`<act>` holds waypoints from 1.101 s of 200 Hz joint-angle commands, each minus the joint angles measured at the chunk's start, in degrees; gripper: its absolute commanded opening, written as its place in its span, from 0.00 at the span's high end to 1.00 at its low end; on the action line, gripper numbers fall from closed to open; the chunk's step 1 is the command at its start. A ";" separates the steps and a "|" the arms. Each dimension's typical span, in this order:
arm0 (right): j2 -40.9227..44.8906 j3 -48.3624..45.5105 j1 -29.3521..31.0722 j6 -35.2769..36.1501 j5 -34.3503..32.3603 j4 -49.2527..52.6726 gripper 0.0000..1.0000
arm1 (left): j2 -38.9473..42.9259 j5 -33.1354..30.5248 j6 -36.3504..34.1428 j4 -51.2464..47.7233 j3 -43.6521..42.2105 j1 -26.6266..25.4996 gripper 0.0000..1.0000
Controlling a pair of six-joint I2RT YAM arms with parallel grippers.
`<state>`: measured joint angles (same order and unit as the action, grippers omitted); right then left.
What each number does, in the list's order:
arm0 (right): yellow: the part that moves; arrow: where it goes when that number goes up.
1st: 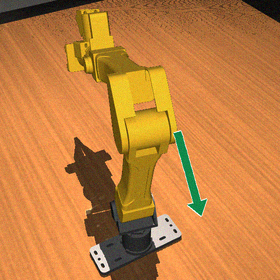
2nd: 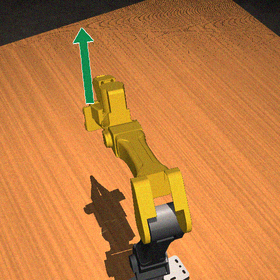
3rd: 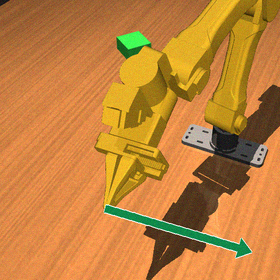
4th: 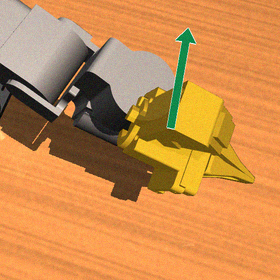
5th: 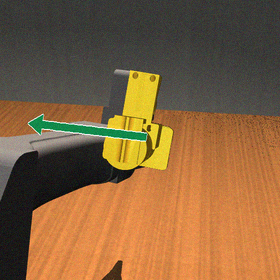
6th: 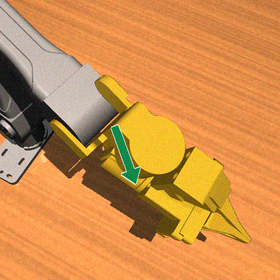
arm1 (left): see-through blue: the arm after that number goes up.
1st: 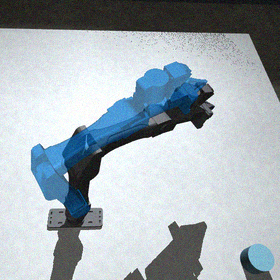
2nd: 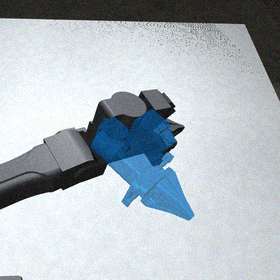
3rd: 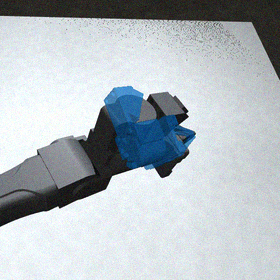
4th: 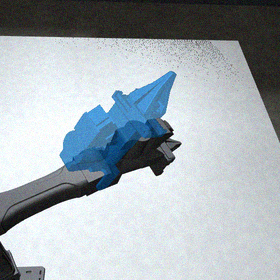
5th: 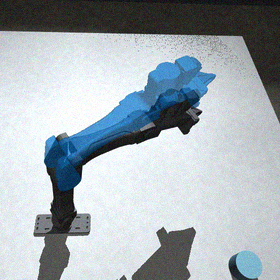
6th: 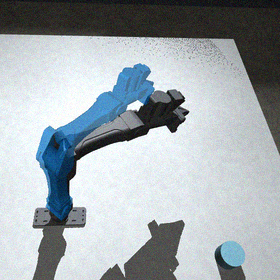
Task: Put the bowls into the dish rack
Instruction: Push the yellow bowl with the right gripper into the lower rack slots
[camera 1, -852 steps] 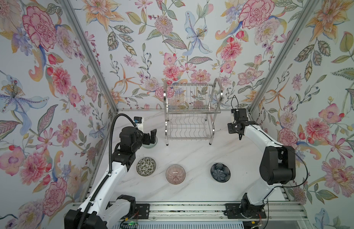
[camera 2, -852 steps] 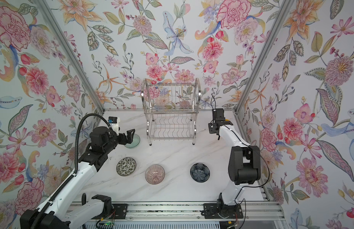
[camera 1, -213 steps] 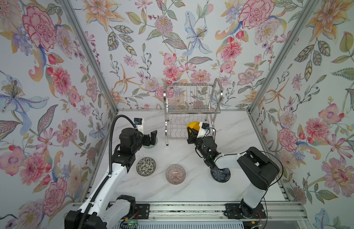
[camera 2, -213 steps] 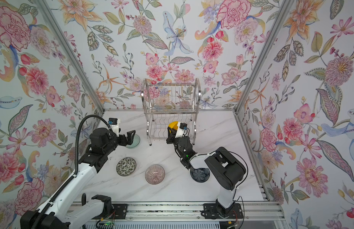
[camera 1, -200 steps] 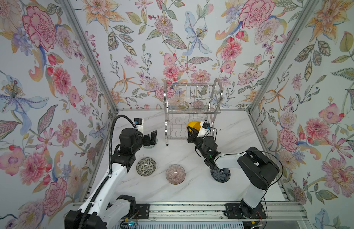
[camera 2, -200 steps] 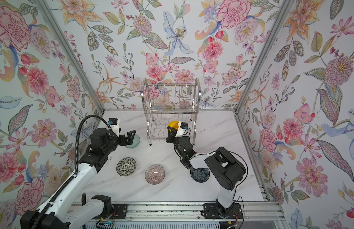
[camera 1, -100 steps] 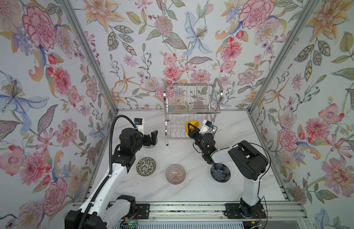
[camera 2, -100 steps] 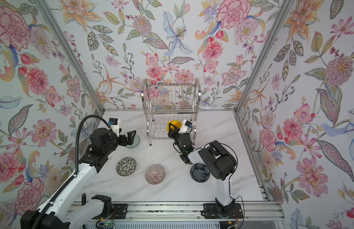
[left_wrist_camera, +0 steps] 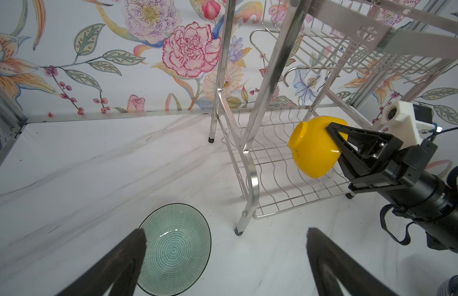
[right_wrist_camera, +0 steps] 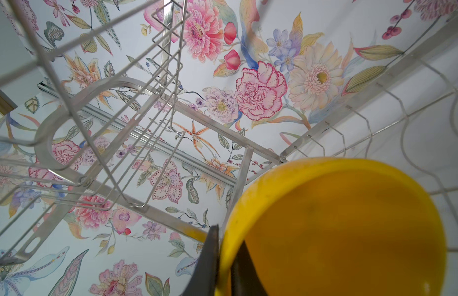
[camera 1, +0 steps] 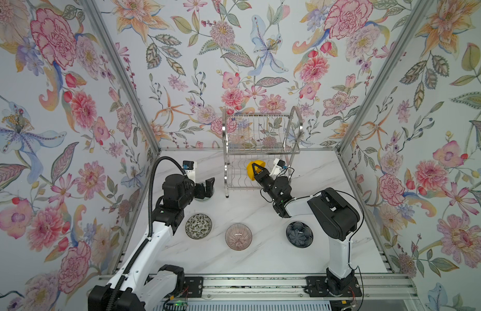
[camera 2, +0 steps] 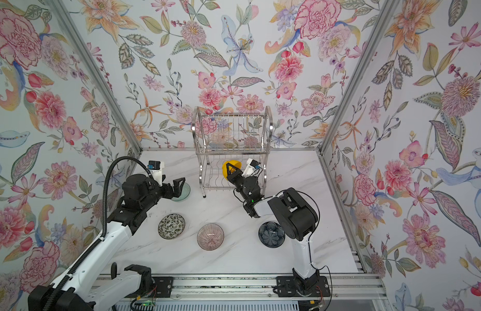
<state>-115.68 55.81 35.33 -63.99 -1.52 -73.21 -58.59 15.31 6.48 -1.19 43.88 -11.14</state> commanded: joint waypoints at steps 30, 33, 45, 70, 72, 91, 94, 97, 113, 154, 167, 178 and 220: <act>-3.44 6.51 -1.56 -5.94 6.33 -1.27 0.89 | -0.44 1.48 0.72 1.20 -0.66 0.50 0.01; -3.69 6.91 -1.71 -6.08 6.68 -1.12 0.89 | -0.49 1.55 0.73 1.17 -0.56 0.50 0.01; -4.83 8.93 -2.21 -7.03 9.03 -0.30 0.89 | -0.63 1.78 0.71 1.02 -0.53 0.48 0.01; -6.29 12.10 -2.94 -8.61 12.05 2.72 0.90 | -0.74 2.32 0.47 0.75 -0.30 0.50 0.01; -6.33 12.12 -2.98 -8.63 12.13 2.72 0.90 | -0.81 2.41 0.40 0.64 -0.29 0.55 0.01; -6.94 13.68 -3.51 -9.06 14.08 3.89 0.90 | -0.81 3.32 -0.48 -0.08 0.00 0.52 0.01; -7.02 14.06 -3.55 -9.36 14.47 4.15 0.90 | -0.76 3.59 -0.61 -0.04 -0.02 0.50 0.01; -7.30 14.46 -3.53 -9.65 14.85 4.39 0.90 | -0.81 3.68 -0.70 -0.15 0.00 0.50 0.01; -8.85 16.81 -4.35 -11.42 17.65 4.65 0.90 | -0.90 4.00 -1.08 -0.37 0.19 0.52 0.02; -12.27 20.96 -5.98 -14.95 22.03 3.98 0.90 | -1.67 4.91 -1.03 -0.85 0.59 0.50 0.03; -12.73 22.16 -6.24 -15.29 23.38 4.83 0.90 | -1.51 4.64 -1.19 -0.70 0.55 0.58 0.03; -12.93 22.85 -6.33 -15.20 23.89 5.96 0.90 | -1.50 4.85 -1.25 -0.68 0.53 0.50 0.03; -14.44 25.53 -6.73 -15.99 26.19 6.36 0.90 | -2.09 6.17 -1.38 -0.57 0.60 0.50 0.03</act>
<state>-128.73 77.95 28.82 -78.89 21.74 -64.88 -60.12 19.62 6.20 -1.43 43.88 -11.14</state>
